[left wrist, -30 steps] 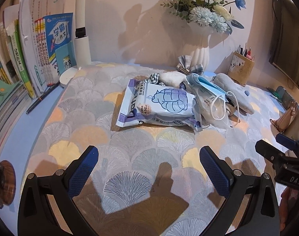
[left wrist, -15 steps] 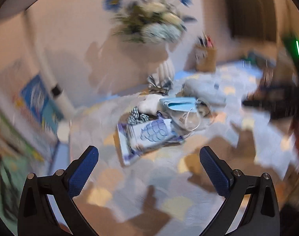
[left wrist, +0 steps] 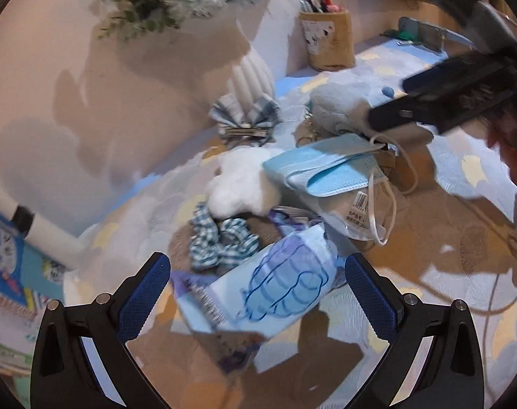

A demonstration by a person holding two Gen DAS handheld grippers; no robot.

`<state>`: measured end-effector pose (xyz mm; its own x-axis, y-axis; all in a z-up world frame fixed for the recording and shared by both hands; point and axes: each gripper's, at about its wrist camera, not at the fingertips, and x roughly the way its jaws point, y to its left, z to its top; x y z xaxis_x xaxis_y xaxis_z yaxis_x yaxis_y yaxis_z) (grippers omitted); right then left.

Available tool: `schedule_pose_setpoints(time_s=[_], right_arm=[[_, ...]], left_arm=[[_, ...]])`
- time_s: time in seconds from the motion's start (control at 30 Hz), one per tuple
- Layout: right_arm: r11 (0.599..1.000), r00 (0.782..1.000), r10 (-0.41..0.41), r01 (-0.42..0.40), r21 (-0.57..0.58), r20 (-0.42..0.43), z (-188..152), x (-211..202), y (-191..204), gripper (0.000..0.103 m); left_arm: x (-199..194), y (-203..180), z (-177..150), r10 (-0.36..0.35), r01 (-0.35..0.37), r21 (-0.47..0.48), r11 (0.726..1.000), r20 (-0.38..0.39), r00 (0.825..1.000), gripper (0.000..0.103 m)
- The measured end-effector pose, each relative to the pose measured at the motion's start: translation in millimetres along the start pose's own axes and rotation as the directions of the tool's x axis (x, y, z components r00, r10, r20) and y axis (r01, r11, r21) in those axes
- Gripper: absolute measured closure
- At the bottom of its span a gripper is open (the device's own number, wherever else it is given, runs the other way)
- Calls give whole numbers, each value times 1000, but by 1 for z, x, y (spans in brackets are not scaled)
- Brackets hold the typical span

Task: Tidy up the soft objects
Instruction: 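Grasp the white-blue cleaner pouch with the left gripper and lift it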

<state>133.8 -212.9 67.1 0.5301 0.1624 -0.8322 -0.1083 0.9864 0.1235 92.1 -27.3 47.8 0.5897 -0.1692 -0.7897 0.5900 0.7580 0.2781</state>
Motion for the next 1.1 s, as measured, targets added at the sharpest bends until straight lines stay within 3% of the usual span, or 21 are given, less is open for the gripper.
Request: schedule_pose_setpoints(time_s=[0.1,0.13,0.17,0.23,0.3,0.37,0.4,0.43,0.47,0.5,0.6,0.73,0.9,1.03,1.1], right_arm=[[1000,999,-22,22,-1,-31,8,20,0,0],[999,998,-47,47,-3,-33,10,25,0,0],[997,996,-78,78,-8,-31,11,29,0,1],[993,993,-118,117,-14,-23,8,31,-2,19],[993,993,-120,120,-7,-14,5,31,-6,21],[994,994,-104,104,15,15,1,24,-11,26],[995,995,-100,100,24,28,0,21,-12,33],[996,995,-83,81,35,54,-2,13,-13,55],[999,997,-41,39,36,70,-3,6,-12,72],[999,996,-9,6,36,85,-3,1,-10,79],[995,990,-100,99,9,98,-5,-14,0,84],[997,990,-72,70,17,118,-19,-32,0,88],[999,988,-48,45,17,145,-53,-73,-6,88],[997,980,-3,18,-74,197,-96,-117,0,89],[991,985,34,-12,-133,168,-120,-126,5,89]], left_arm=[[5,-3,-5,-39,39,8,999,-6,999,14],[5,-4,-7,-54,54,1,999,-10,998,32],[6,-4,-8,-46,46,-4,999,-19,999,36],[7,-5,-11,-26,26,-5,1000,-20,999,40],[3,-6,-13,-27,27,-20,999,-11,1000,44],[-2,-4,-16,-38,38,-49,998,2,999,55],[-6,-3,-17,-43,44,-69,997,5,999,57],[-12,-2,-18,-46,48,-93,994,15,999,60],[-20,0,-19,-51,54,-116,992,31,998,61],[-25,1,-20,-52,57,-132,990,40,998,61],[-50,11,-27,-78,97,-230,968,88,993,62],[-80,7,-42,-112,152,-331,931,135,984,62],[-103,-23,-56,-97,142,-358,923,141,985,62],[-99,-38,-68,-128,160,-389,907,108,986,62],[-90,-46,-74,-140,160,-397,904,79,987,62]])
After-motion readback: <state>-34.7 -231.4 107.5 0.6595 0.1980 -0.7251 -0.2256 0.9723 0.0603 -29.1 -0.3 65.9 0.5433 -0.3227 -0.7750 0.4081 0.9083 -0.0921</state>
